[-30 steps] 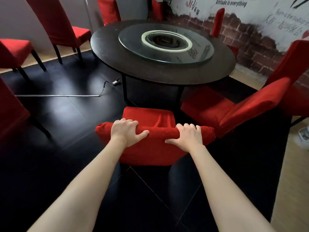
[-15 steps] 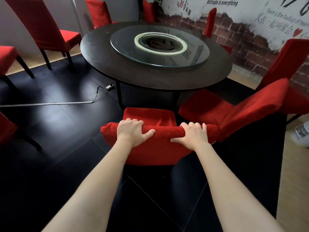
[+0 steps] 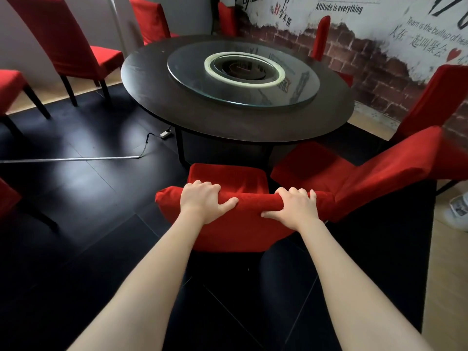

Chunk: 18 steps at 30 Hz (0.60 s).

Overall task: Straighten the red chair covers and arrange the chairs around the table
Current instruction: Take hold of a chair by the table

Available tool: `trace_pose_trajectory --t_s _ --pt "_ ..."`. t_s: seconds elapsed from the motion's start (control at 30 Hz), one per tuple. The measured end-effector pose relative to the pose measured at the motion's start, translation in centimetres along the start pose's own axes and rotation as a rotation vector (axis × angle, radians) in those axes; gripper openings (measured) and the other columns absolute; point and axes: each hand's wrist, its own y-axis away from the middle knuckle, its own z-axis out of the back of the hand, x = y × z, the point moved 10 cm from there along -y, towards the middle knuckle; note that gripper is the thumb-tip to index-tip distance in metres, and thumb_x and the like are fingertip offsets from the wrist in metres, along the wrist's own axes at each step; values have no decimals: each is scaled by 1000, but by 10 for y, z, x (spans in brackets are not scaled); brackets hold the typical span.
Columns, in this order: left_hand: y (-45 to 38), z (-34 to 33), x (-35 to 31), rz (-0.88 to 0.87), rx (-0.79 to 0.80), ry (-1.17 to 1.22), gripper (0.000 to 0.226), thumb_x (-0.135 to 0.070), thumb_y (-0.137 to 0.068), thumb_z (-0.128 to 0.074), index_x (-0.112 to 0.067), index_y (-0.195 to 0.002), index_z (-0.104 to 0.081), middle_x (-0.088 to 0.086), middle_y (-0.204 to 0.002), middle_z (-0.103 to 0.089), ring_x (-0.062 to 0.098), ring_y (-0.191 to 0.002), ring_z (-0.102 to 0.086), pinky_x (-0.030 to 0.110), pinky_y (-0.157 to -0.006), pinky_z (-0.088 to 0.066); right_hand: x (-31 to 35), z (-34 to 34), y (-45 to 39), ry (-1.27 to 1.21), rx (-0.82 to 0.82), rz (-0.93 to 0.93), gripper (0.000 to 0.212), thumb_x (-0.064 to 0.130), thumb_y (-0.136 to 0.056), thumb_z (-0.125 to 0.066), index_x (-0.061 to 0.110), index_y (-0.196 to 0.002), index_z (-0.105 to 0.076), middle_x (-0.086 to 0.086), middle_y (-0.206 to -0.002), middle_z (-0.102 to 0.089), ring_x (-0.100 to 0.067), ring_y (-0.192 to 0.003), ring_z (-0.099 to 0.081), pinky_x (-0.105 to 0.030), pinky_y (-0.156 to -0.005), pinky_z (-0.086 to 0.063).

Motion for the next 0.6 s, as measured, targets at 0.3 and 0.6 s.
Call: trace_pose_trajectory --t_s 0.3,0.6 --pt "2 0 2 40 69 -32 85 -81 -70 -4 -23 -91 -62 -1 -92 -68 22 -90 -59 35 -78 -35 2 -1 1 -15 19 20 86 88 -66 -45 29 -129 -48 0 -123 -56 -26 -123 -45 -53 -112 -17" --pt "34 16 27 228 91 152 74 -74 -80 -43 -27 -137 -48 -2 -139 -53 23 -134 -40 47 -112 -23 14 0 4 -33 52 125 91 88 -68 -42 28 -137 -40 1 -130 -54 -25 -127 -44 -56 -113 -13"
